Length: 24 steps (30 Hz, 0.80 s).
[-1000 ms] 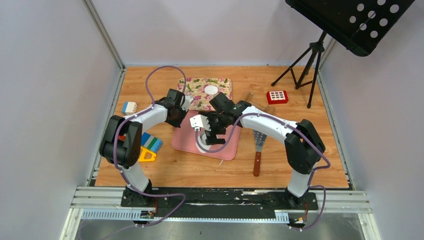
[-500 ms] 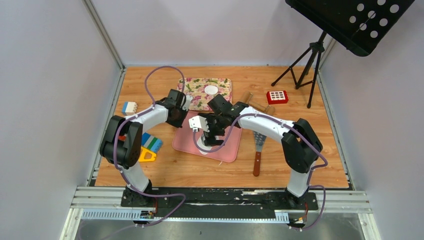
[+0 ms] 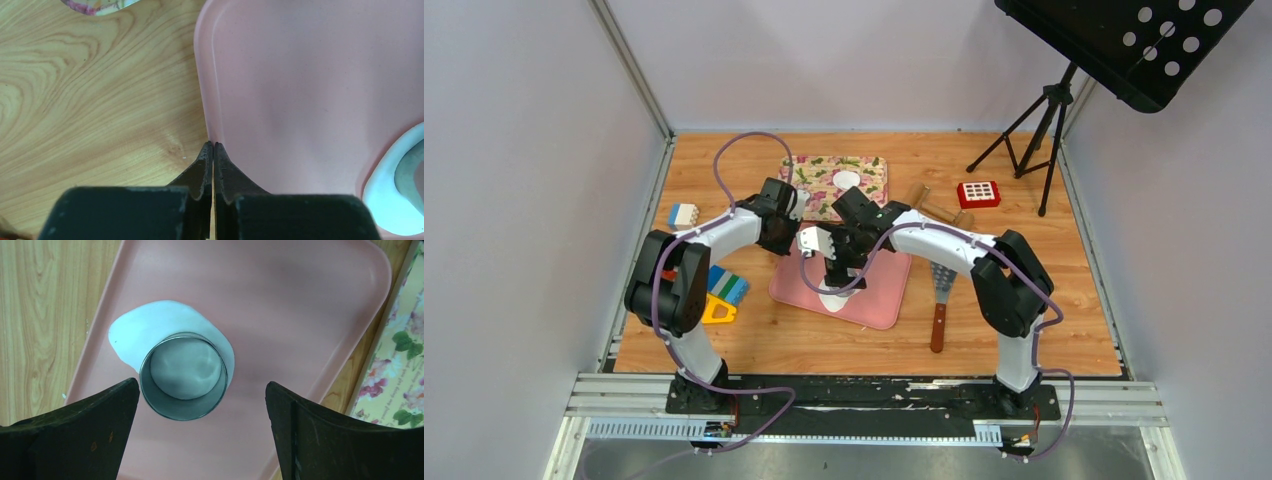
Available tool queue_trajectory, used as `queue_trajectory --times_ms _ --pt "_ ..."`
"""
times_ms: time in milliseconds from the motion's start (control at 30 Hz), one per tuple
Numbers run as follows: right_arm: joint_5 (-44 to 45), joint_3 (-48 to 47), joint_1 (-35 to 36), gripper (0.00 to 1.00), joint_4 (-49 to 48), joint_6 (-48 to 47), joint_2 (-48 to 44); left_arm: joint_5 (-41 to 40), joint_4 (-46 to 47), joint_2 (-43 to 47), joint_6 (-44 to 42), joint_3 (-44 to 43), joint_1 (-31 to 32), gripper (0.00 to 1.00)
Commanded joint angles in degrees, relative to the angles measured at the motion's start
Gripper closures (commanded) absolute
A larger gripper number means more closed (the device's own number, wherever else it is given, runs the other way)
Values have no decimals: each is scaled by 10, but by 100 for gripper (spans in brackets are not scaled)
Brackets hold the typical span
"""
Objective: Roll out the dumpling wrappers from the dough
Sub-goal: Press the dumpling wrapper on the work surface.
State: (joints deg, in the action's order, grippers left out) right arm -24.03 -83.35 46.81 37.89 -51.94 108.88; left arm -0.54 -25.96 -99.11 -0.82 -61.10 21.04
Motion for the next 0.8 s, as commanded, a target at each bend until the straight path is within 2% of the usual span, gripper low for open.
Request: queue_trajectory --times_ms 0,567,767 --pt "11 -27 6 2 -9 40 24 22 -42 -34 32 6 14 100" --pt "19 -17 9 4 -6 98 22 7 -31 -52 53 16 13 100" --pt "16 -16 9 10 -4 103 34 7 -30 -54 52 16 14 100"
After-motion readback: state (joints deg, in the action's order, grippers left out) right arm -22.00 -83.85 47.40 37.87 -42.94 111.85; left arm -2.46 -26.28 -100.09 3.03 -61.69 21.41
